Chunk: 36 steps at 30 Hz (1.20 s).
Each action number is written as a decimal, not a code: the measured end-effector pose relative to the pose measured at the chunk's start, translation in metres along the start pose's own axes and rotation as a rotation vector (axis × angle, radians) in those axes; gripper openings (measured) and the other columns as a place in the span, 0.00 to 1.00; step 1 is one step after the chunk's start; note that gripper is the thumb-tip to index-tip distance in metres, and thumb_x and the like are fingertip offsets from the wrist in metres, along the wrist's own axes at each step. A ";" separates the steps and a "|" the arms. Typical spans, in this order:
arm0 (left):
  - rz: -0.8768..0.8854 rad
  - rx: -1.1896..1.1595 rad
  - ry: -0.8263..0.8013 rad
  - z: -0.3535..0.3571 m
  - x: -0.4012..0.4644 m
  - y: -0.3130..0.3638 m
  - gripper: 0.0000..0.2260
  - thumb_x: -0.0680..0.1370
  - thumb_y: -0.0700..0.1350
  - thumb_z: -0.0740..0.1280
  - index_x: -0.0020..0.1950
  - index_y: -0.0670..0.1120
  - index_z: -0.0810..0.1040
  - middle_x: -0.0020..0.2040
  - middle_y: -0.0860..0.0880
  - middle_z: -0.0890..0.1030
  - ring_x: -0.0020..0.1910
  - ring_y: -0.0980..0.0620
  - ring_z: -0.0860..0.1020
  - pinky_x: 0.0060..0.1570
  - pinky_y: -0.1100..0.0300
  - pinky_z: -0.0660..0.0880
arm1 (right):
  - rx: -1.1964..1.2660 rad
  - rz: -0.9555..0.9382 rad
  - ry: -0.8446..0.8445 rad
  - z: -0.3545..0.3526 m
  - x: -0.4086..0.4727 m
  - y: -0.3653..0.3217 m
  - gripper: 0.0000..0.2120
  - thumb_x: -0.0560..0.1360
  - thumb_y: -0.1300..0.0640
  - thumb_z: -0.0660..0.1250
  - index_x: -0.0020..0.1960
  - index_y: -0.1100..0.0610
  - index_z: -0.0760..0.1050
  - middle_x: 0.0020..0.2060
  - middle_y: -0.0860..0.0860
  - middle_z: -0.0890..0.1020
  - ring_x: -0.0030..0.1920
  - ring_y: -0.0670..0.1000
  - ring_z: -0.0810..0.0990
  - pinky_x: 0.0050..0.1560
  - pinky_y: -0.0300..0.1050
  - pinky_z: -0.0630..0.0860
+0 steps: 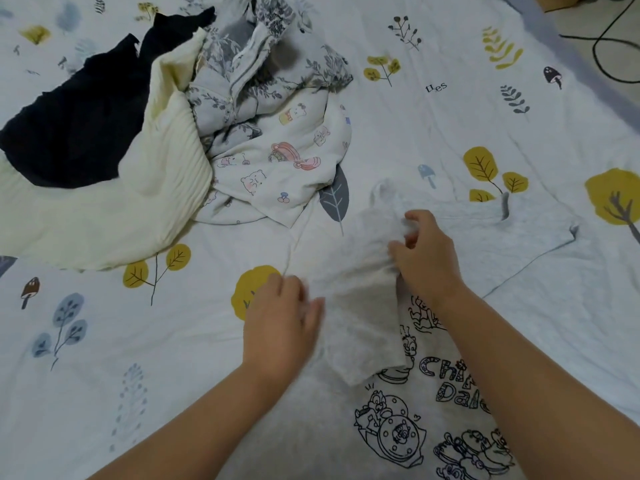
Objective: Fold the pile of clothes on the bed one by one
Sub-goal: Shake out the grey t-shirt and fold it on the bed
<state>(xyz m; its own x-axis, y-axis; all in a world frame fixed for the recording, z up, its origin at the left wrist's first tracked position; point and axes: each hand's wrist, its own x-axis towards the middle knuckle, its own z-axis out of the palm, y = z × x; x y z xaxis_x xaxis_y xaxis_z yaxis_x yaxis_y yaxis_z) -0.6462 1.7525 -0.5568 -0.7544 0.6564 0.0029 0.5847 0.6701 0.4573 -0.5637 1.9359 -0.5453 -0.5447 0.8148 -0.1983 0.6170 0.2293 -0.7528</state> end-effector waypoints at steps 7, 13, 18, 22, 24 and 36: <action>-0.075 0.247 -0.322 0.013 -0.007 0.005 0.12 0.74 0.56 0.64 0.51 0.50 0.74 0.52 0.51 0.73 0.54 0.50 0.73 0.49 0.57 0.67 | -0.638 -0.371 -0.364 -0.003 0.019 -0.009 0.37 0.74 0.67 0.59 0.74 0.41 0.51 0.52 0.54 0.68 0.47 0.54 0.72 0.48 0.48 0.73; -0.060 0.036 -0.233 -0.001 -0.006 -0.001 0.06 0.79 0.45 0.59 0.44 0.48 0.63 0.39 0.52 0.71 0.40 0.48 0.71 0.38 0.56 0.61 | -0.735 -0.376 -0.368 0.000 0.036 -0.006 0.13 0.76 0.62 0.61 0.58 0.53 0.74 0.49 0.55 0.79 0.49 0.56 0.77 0.44 0.43 0.69; -0.121 -0.168 -0.041 -0.024 0.006 -0.018 0.06 0.78 0.41 0.61 0.44 0.49 0.65 0.36 0.54 0.71 0.35 0.53 0.69 0.33 0.61 0.60 | -0.250 -0.313 -0.097 0.014 0.054 -0.031 0.11 0.73 0.63 0.64 0.55 0.57 0.75 0.44 0.57 0.80 0.46 0.58 0.78 0.46 0.45 0.72; -0.211 -0.025 -0.014 -0.025 0.020 -0.030 0.08 0.77 0.42 0.63 0.55 0.44 0.72 0.50 0.48 0.73 0.45 0.47 0.73 0.42 0.60 0.65 | -0.165 -0.134 -0.063 0.028 0.055 -0.051 0.22 0.75 0.65 0.60 0.69 0.60 0.62 0.49 0.60 0.78 0.52 0.59 0.76 0.51 0.47 0.70; -0.093 0.051 0.048 -0.022 0.017 -0.033 0.11 0.76 0.46 0.63 0.55 0.42 0.74 0.51 0.44 0.73 0.48 0.44 0.74 0.45 0.57 0.67 | -0.264 -0.059 -0.035 0.029 0.047 -0.049 0.16 0.76 0.68 0.56 0.63 0.64 0.66 0.52 0.62 0.77 0.54 0.61 0.75 0.49 0.47 0.68; -0.017 -0.213 0.015 -0.026 0.003 -0.026 0.09 0.74 0.47 0.56 0.45 0.47 0.74 0.35 0.54 0.76 0.34 0.57 0.73 0.35 0.66 0.65 | 0.490 0.415 -0.384 0.043 -0.005 -0.050 0.09 0.77 0.63 0.61 0.38 0.59 0.71 0.36 0.55 0.77 0.35 0.53 0.77 0.32 0.40 0.78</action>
<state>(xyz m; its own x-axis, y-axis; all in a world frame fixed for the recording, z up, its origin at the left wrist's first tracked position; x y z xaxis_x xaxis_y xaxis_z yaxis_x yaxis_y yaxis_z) -0.6716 1.7285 -0.5460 -0.7689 0.6393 0.0055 0.4965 0.5916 0.6352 -0.6160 1.8976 -0.5336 -0.5378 0.5187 -0.6646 0.5402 -0.3933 -0.7440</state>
